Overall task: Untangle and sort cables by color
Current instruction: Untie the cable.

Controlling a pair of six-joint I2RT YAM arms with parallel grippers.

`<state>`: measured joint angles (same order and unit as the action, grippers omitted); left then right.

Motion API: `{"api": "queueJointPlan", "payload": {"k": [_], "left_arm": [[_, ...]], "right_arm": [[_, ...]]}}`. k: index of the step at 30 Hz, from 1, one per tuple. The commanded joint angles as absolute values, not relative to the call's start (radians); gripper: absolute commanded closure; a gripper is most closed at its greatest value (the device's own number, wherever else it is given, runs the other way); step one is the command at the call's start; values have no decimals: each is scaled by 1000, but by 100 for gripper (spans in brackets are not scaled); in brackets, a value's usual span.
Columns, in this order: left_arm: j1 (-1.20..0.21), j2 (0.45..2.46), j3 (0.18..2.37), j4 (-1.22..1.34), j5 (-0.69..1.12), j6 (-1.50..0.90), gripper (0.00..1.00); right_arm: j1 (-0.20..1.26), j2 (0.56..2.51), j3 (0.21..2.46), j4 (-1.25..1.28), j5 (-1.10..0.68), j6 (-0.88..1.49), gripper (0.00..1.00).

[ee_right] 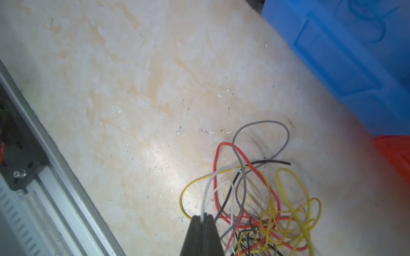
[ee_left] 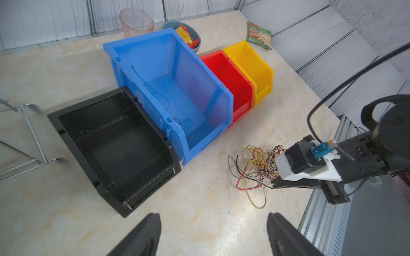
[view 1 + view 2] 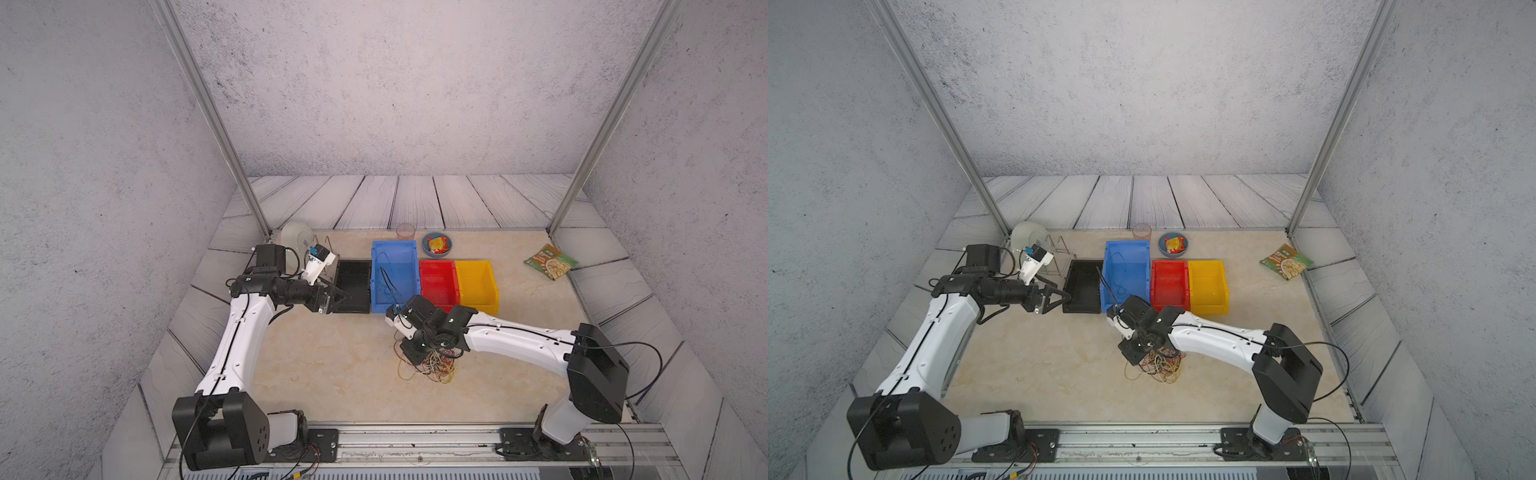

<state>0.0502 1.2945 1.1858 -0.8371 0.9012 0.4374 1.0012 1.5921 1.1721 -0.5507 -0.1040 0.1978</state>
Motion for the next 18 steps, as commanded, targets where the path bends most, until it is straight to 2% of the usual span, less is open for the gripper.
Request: {"api": "queueJointPlan", "payload": {"k": [1,10,18], "left_arm": [[46,1293,1186,-850,996,457,20],[-120,1328,1227,-829,1020,459,20],[-303,1422,1303,-784,1121,430,18]], "right_arm": [[1000,1458,1211,-608,-63,198,100],[928,1229,1226,-666,-51,196,100],[902,1158,1342,-732,-12,199,100]]}}
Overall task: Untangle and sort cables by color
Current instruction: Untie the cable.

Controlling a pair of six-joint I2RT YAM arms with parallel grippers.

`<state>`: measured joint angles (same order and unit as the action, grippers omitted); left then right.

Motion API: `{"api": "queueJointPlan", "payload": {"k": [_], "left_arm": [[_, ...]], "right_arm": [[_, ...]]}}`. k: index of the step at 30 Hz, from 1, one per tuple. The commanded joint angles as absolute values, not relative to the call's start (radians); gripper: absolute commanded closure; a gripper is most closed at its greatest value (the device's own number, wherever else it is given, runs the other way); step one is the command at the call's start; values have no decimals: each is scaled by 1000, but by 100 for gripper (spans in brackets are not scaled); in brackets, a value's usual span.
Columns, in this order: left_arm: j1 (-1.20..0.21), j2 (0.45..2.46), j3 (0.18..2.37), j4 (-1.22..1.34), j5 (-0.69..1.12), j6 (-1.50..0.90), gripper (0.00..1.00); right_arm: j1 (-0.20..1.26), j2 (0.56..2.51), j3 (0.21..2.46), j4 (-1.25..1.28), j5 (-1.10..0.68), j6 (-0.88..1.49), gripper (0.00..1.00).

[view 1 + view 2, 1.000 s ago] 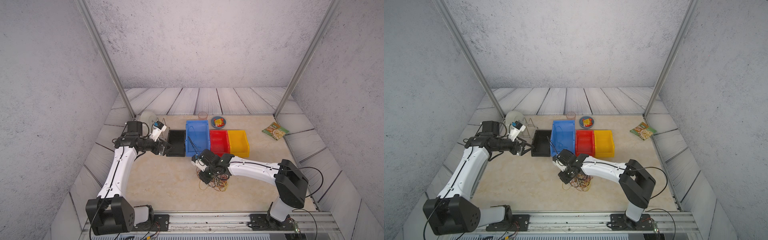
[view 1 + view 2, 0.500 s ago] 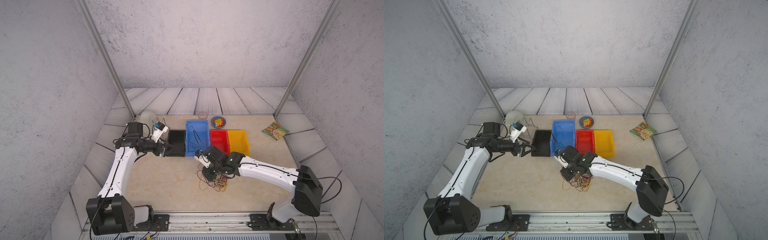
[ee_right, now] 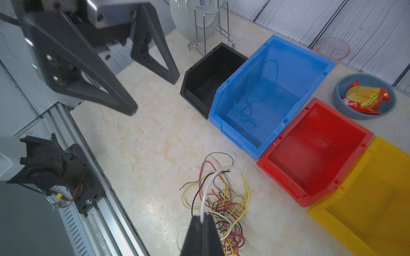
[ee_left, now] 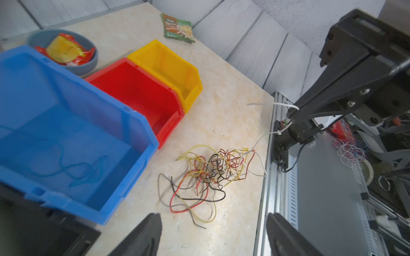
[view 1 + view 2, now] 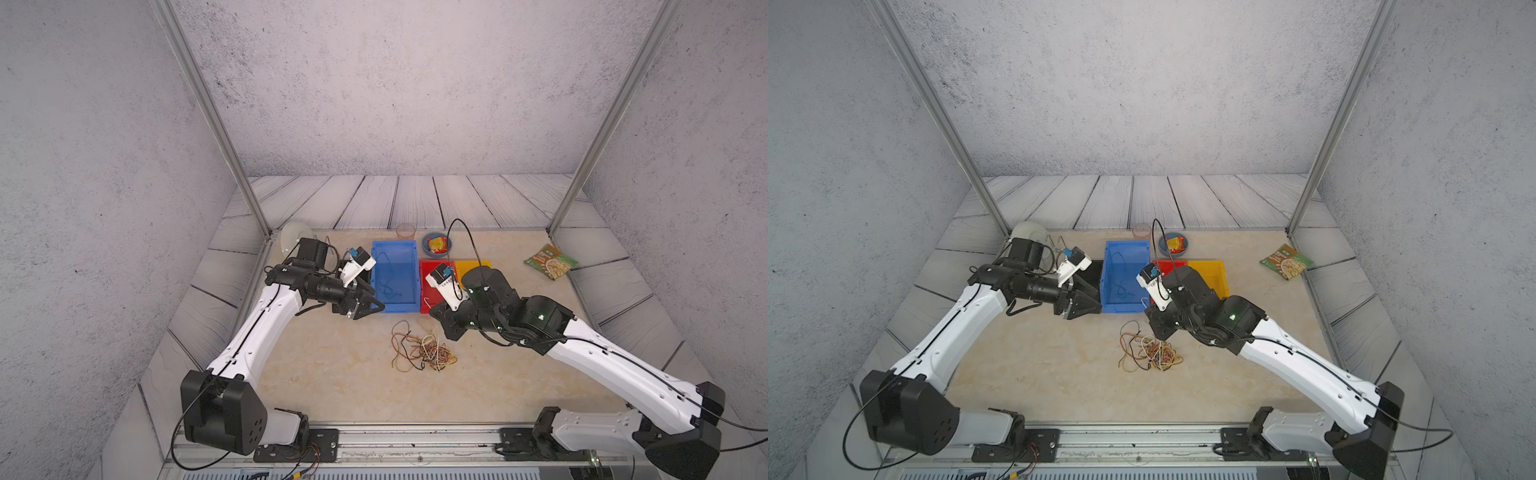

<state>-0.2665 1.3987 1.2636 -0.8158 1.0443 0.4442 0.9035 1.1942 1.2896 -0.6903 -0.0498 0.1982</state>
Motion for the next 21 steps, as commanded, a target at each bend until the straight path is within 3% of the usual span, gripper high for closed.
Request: {"api": "queueJointPlan", "payload": {"k": [1,13,21], "left_arm": [[-316,1433,1309,-762,1139,414,18],[-493,1560,1384,-664,1217,370,17],[-520,1592,1416,-612,1201,338,17]], "right_arm": [[900,1154,1361,-742,-1,198,100],[900,988,1428,-653,57,115,100],[900,951,1507,-589,92,68,100]]}}
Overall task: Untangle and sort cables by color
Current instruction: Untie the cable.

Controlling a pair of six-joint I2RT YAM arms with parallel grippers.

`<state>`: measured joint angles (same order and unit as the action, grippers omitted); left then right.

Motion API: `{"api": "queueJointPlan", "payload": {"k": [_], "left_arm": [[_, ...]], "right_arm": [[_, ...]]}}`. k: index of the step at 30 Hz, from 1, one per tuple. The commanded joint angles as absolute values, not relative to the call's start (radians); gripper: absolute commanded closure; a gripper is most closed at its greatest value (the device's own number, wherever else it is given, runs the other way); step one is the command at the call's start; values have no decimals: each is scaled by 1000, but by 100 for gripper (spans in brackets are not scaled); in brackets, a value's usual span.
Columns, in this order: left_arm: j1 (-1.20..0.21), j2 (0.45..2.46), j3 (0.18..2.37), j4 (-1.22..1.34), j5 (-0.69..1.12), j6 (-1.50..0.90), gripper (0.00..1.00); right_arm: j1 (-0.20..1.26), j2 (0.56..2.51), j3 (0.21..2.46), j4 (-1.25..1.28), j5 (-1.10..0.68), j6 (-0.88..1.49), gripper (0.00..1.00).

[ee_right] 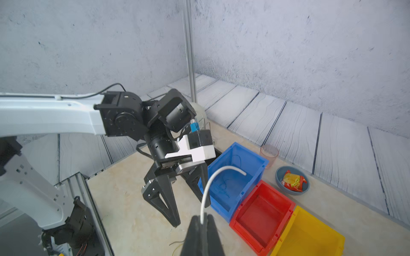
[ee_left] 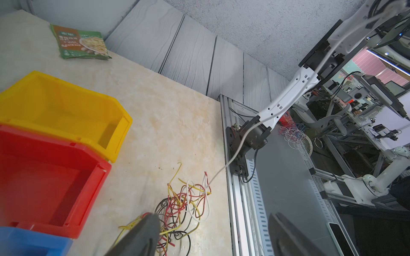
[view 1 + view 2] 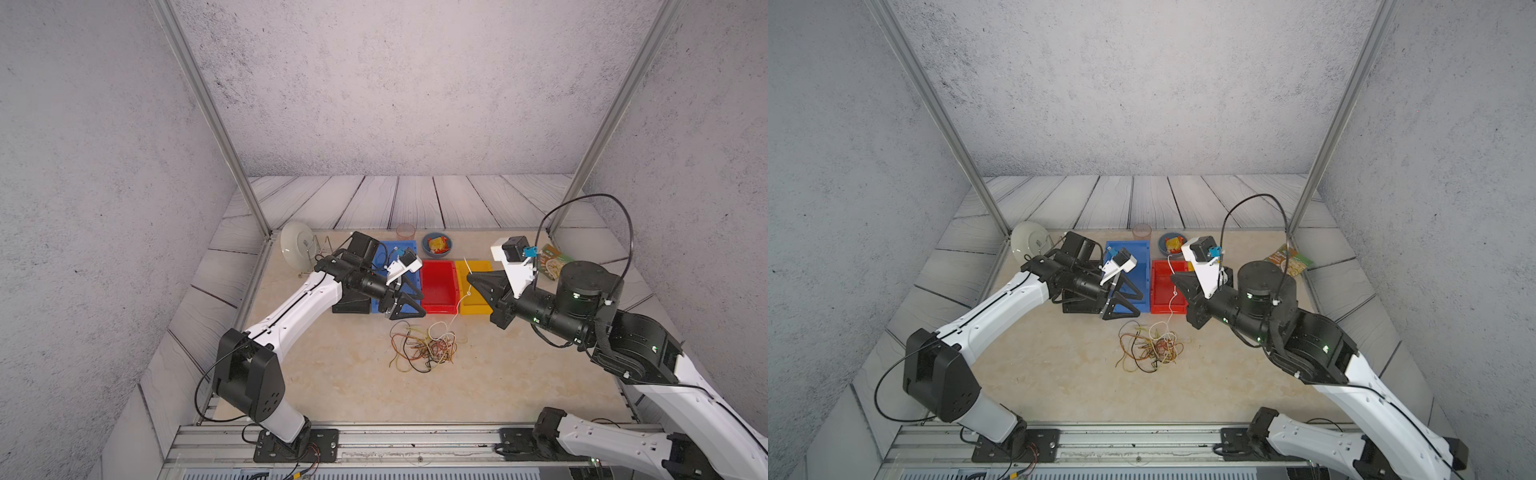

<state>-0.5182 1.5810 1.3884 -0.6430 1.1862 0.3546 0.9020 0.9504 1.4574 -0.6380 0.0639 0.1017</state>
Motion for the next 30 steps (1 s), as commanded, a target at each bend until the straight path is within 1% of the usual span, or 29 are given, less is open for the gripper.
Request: {"api": "queueJointPlan", "payload": {"k": [1,7,12,17,21,25,30], "left_arm": [[-521,1593,1416,-607,1200,335,17],[-539,1597,1408,-596,1193,334,16],[-574,1606,1408,-592,1198,342,16],[-622,1624,1397,-596,1176,374,15],[-667,1642,1385,-591,1121,399,16],[-714,1672,1390,-542,1071,377,15],[-756,1726,1483,-545,1119,329,14]], "right_arm": [[900,957,1533,-592,92,64,100],[899,1012,1715,-623,70,48,100],[900,1038,1815,-598,53,37,100],[899,1069,1905,-599,106,2,100],[900,1097,1989,-586,176,-5,100],[899,1103,2009,-541,153,6,100],[899,1128,2017,-530,135,18,100]]}}
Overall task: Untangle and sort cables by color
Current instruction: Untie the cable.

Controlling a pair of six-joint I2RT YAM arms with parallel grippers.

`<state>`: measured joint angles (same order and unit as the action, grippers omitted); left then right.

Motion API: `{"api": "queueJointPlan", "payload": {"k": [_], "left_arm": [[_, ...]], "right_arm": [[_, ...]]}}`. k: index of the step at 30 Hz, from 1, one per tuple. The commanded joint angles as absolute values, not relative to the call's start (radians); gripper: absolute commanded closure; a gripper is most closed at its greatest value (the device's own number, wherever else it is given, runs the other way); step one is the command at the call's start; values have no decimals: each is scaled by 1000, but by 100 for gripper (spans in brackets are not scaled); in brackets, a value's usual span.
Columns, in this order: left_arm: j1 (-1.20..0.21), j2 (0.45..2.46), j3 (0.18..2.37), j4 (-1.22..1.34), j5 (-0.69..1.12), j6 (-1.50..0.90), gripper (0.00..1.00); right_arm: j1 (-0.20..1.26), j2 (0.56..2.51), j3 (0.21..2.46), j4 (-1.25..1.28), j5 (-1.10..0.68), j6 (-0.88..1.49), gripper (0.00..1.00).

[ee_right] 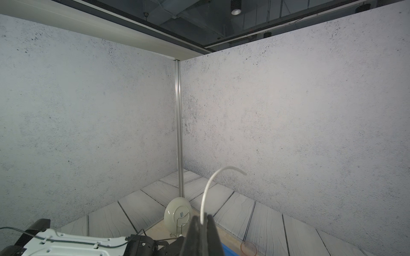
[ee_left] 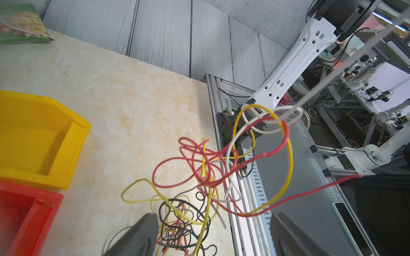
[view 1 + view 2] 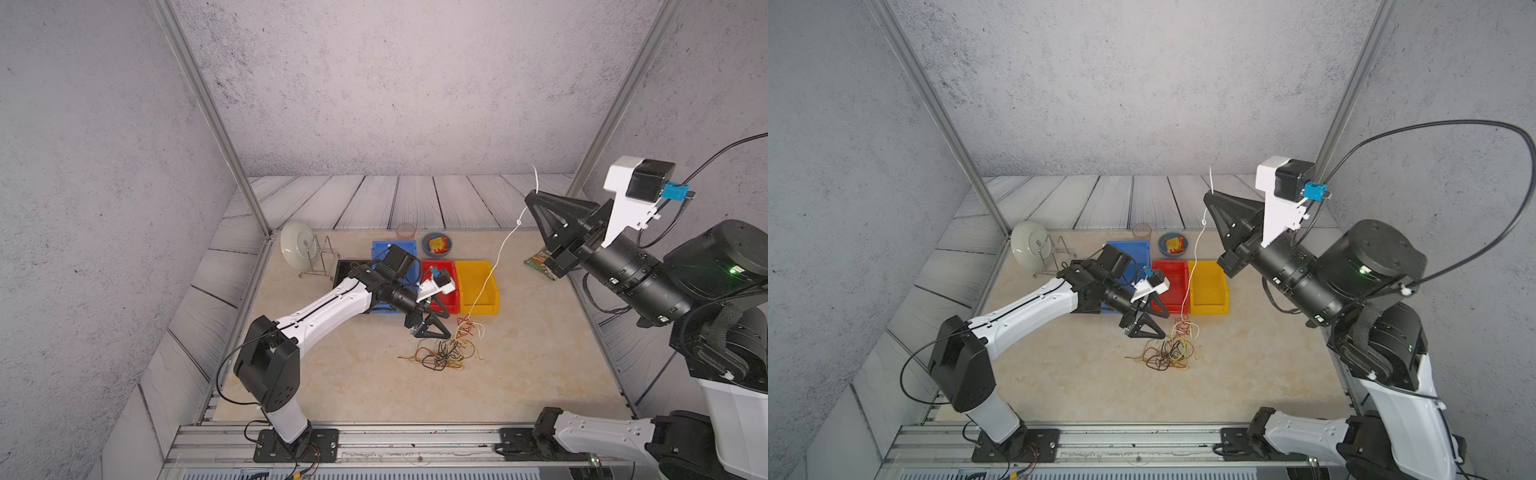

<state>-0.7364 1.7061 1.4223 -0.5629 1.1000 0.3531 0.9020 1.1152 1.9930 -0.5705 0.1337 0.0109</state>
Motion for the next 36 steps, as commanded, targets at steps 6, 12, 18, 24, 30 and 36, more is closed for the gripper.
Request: {"api": "queueJointPlan", "payload": {"k": [6,12,18,24,30,36], "left_arm": [[-772,1739,1520,-519,1133,258,15],[-769,1710,1543,-553,1168,276,15],[-793,1726,1545,-502,1203,246,15],[-796,1767,1563,-443,1194,208,19],[-799,1789,1579,-503,1188,275,52],[-802,1758,1483,-516,1134,346,59]], "right_arm": [[899,1140,2000,-514,143,38,100],[900,1136,1974,-516,149,60,100],[899,1129,1932,-477,186,91,100],[900,1126,1913,-443,197,136,100],[900,1112,1901,-436,237,141,100],[900,1103,1911,-469,309,107,100]]}}
